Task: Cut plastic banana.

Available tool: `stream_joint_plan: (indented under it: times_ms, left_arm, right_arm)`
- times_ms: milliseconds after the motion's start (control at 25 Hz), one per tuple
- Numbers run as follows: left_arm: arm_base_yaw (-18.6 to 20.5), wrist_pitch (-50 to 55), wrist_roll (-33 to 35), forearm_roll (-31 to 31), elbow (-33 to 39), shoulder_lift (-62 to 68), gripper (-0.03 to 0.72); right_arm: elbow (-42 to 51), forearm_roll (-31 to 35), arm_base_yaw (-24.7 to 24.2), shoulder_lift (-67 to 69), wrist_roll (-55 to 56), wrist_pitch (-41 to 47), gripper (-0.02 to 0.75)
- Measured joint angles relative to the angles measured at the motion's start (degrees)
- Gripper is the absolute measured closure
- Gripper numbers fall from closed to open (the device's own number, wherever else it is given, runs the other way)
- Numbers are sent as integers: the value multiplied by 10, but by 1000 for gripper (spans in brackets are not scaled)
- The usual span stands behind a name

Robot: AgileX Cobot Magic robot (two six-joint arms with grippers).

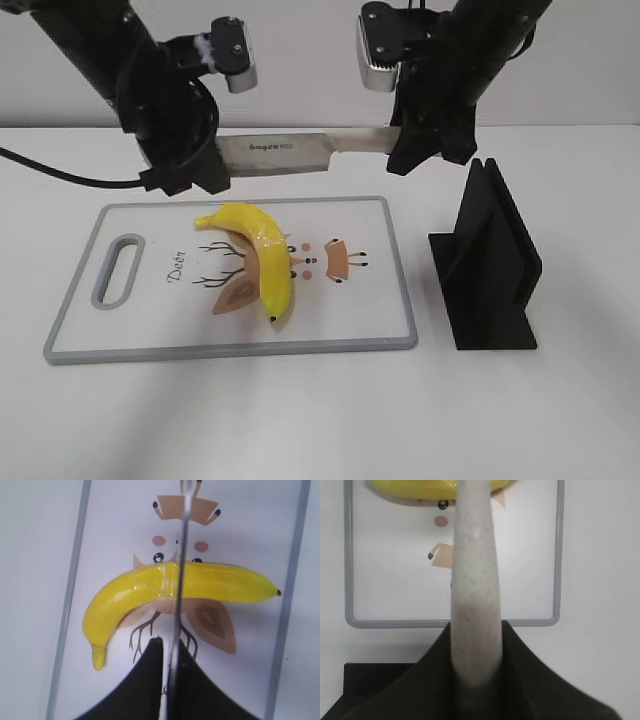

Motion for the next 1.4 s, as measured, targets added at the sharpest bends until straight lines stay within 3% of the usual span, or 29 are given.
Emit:
stream_joint_plan:
  times_ms: [240,360,440,640,720,880,1000,1200,1400]
  left_arm:
    - [0,9,0,1,0,-22,687]
    - [1,13,-1,7,1,-22,621]
    - [2,15,-2,9,1,-22,525]
    - [2,17,-3,-30,1,-23,121]
    - [2,11,-3,-36,1,-25,38]
    - [3,-1,-22,-28,2,-45,18]
    - [4,-4,-73,4,2,-70,22]
    - [24,-8,-212,95,2,-110,38]
    - [83,12,-417,141,2,-132,53]
  right_arm:
    - [0,1,0,-9,0,12,567]
    - [0,-9,-1,-9,3,15,568]
    - [0,-14,-2,-9,6,15,568]
    - [0,-18,-2,-9,14,15,569]
    - [0,-19,-2,-9,15,15,569]
    - [0,-20,-3,-9,18,15,570]
    - [0,-21,-3,-13,24,15,570]
    - [0,-25,-3,-32,62,16,570]
    - [0,-38,-3,-53,152,20,570]
